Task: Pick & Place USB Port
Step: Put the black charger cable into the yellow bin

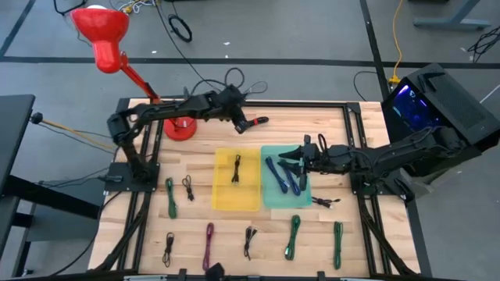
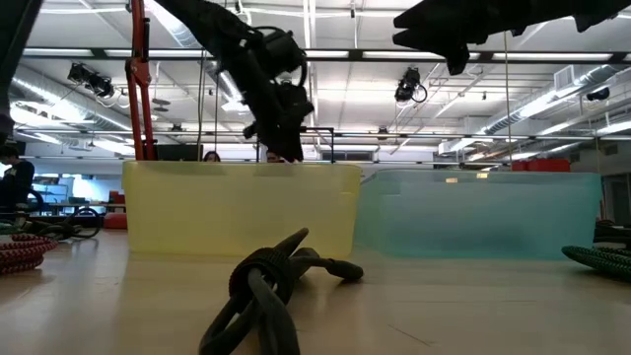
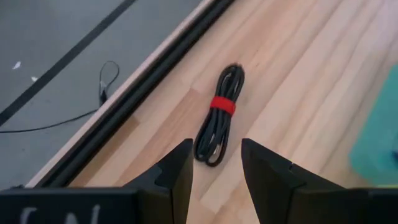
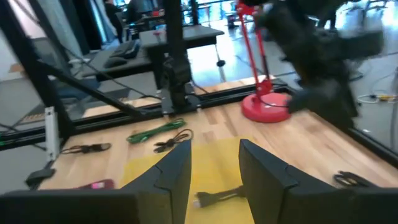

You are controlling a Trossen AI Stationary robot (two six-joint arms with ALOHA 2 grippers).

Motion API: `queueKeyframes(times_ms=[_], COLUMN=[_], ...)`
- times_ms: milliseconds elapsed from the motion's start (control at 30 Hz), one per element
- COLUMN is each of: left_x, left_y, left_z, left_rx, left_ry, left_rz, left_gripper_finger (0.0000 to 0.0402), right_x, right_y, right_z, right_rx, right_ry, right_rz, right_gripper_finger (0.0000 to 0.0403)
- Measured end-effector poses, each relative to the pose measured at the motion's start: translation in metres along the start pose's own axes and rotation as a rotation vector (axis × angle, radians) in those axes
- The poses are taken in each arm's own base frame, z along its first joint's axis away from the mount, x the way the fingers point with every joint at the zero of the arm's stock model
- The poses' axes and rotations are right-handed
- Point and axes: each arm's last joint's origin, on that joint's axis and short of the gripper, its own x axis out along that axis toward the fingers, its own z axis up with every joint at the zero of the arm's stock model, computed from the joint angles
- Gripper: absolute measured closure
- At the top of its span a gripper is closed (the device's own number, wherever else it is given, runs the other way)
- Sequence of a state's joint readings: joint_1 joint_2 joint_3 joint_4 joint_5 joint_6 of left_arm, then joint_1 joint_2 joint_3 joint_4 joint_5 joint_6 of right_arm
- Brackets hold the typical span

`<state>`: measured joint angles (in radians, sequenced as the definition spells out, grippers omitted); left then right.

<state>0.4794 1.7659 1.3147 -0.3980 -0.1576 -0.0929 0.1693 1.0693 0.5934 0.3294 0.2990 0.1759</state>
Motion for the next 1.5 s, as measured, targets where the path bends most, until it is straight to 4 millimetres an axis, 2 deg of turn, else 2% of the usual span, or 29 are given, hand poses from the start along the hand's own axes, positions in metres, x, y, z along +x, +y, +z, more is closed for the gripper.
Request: queueKeyframes(times_ms=[333,600,1233,1500], left_x=[0.052,0.077,0.079,0.097], left_y=[-0.012,-0.02,-0.021,-0.027], left_z=[0.012,0.01,0.009,-0.004], left_rx=[0.113,0.206,0.18,0.19], left_ry=[0.11,0.203,0.204,0.259], left_rz=[-0.022,-0.027,-0.05,-0.049], left_gripper_finger=[0.0261,0.0261,0.0261,0.0261], right_x=[-0.003,-0.004,-0.005,-0.005], right_y=[0.012,0.014,0.015,0.015], right_z=[-0.002,-0.003,-0.002,-0.001], right_rx=[-0.005,-0.007,0.002,0.005], right_ry=[0.009,0.01,-0.001,-0.006], right_rz=[0.054,0.065,0.07,0.073], right_gripper_finger=[0.0266,0.0266,0.0266,0.0266])
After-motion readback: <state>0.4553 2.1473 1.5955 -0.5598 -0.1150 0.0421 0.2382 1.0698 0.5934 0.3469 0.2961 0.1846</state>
